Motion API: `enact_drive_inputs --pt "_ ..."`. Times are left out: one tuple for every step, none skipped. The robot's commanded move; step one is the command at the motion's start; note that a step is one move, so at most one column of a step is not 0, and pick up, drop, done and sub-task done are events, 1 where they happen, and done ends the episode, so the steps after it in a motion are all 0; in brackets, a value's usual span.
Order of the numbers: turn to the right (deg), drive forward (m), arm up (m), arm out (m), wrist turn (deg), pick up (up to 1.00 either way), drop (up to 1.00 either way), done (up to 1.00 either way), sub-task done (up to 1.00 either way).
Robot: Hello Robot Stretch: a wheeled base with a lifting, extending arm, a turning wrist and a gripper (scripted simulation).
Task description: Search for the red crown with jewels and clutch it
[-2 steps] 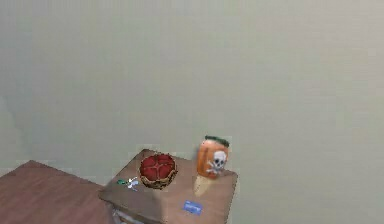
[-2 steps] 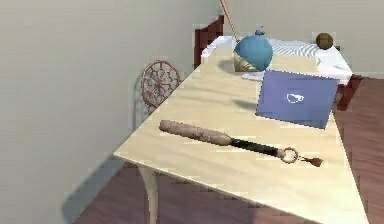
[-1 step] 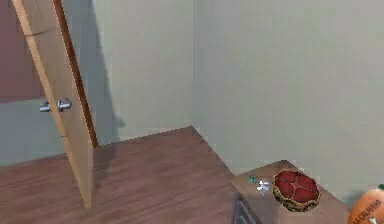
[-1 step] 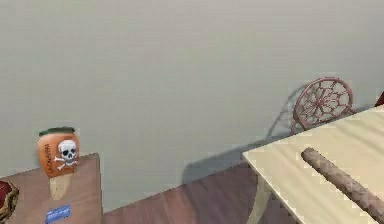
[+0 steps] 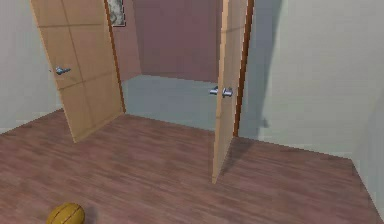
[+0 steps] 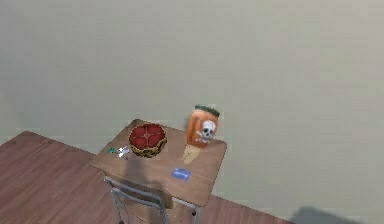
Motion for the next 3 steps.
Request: enact_drive_inputs --pt "-9.0 0.0 0.0 0.0 0.0 0.0 0.0 0.0 0.0" --pt "0.0 0.0 0.5 0.0 0.0 0.0 0.0 0.0 0.0" --pt "0.0 0.0 0.34 0.0 0.0 0.0 0.0 0.0 0.0"
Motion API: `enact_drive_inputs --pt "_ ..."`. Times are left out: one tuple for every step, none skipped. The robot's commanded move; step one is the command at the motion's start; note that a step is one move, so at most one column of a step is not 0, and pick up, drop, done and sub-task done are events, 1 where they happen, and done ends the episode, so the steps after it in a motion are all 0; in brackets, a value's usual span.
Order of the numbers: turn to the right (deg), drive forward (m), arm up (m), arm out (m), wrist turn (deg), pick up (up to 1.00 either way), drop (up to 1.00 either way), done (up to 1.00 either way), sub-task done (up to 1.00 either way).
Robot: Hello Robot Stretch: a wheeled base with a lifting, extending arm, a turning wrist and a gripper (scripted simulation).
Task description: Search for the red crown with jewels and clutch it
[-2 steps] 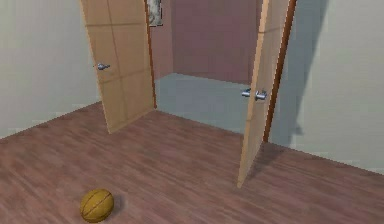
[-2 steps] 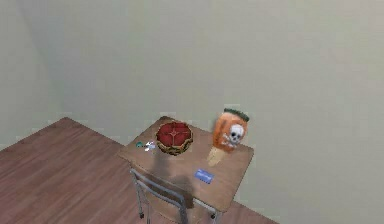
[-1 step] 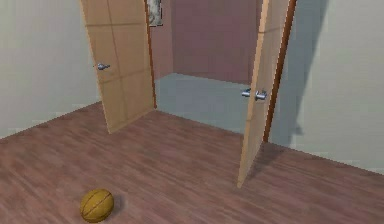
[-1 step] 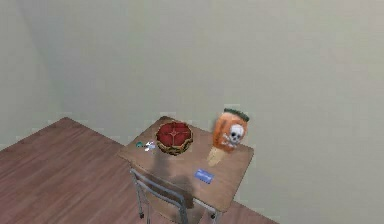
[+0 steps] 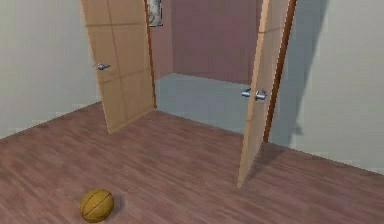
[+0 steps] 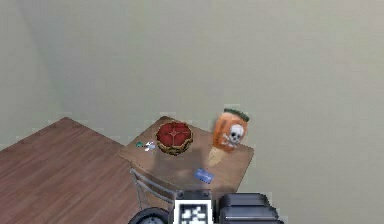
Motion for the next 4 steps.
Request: enact_drive_inputs --pt "0.0 0.0 0.0 0.44 0.0 0.0 0.0 0.0 0.0" --pt "0.0 0.0 0.0 0.0 45.0 0.0 0.0 0.0 0.0" --pt "0.0 0.0 0.0 0.0 45.0 0.0 0.0 0.0 0.0" --pt "0.0 0.0 0.0 0.0 45.0 0.0 0.0 0.0 0.0"
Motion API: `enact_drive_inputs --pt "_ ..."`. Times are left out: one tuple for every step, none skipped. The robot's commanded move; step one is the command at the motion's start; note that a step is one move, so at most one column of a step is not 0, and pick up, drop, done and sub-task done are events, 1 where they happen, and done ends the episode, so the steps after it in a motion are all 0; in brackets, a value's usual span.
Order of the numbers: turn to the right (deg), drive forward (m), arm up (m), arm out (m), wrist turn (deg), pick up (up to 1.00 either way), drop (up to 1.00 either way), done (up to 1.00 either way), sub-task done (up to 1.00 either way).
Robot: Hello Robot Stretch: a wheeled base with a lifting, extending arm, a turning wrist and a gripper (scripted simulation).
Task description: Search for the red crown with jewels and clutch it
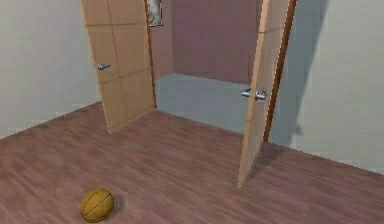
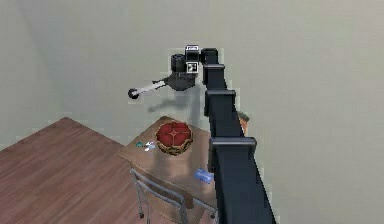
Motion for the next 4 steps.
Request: enact_drive_inputs --pt "0.0 0.0 0.0 0.0 30.0 0.0 0.0 0.0 0.0" --pt "0.0 0.0 -0.3 0.0 0.0 0.0 0.0 0.0 0.0" --pt "0.0 0.0 0.0 0.0 0.0 1.0 0.0 0.0 0.0" --pt "0.0 0.0 0.1 0.0 0.0 0.0 0.0 0.0 0.0"
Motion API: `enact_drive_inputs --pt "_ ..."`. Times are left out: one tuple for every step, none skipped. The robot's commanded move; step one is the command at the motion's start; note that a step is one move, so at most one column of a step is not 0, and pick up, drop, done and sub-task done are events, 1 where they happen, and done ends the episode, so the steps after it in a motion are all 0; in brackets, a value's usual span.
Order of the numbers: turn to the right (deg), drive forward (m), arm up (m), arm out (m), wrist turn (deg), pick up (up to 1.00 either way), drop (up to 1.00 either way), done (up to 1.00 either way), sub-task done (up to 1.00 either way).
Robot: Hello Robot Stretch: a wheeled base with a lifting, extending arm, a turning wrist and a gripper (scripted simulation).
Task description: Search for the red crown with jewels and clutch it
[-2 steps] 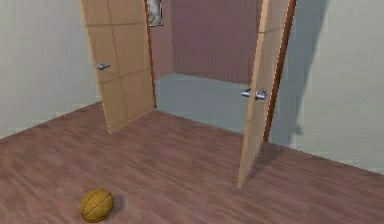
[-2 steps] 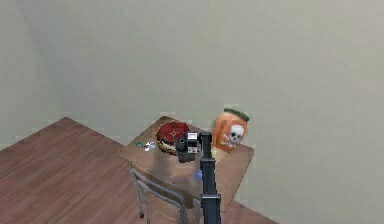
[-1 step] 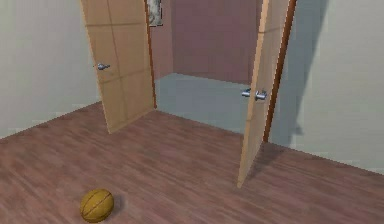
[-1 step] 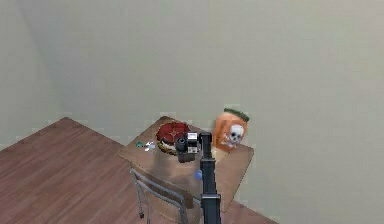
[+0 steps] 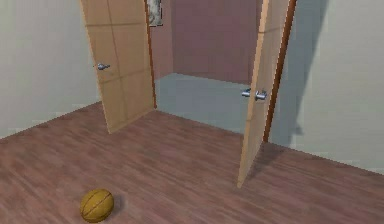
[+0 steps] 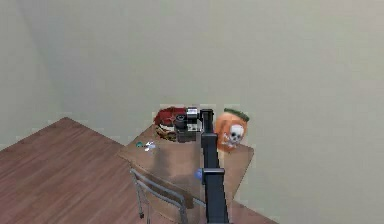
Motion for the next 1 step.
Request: enact_drive_inputs --pt "0.0 0.0 0.0 0.0 0.0 0.0 0.0 1.0 0.0"
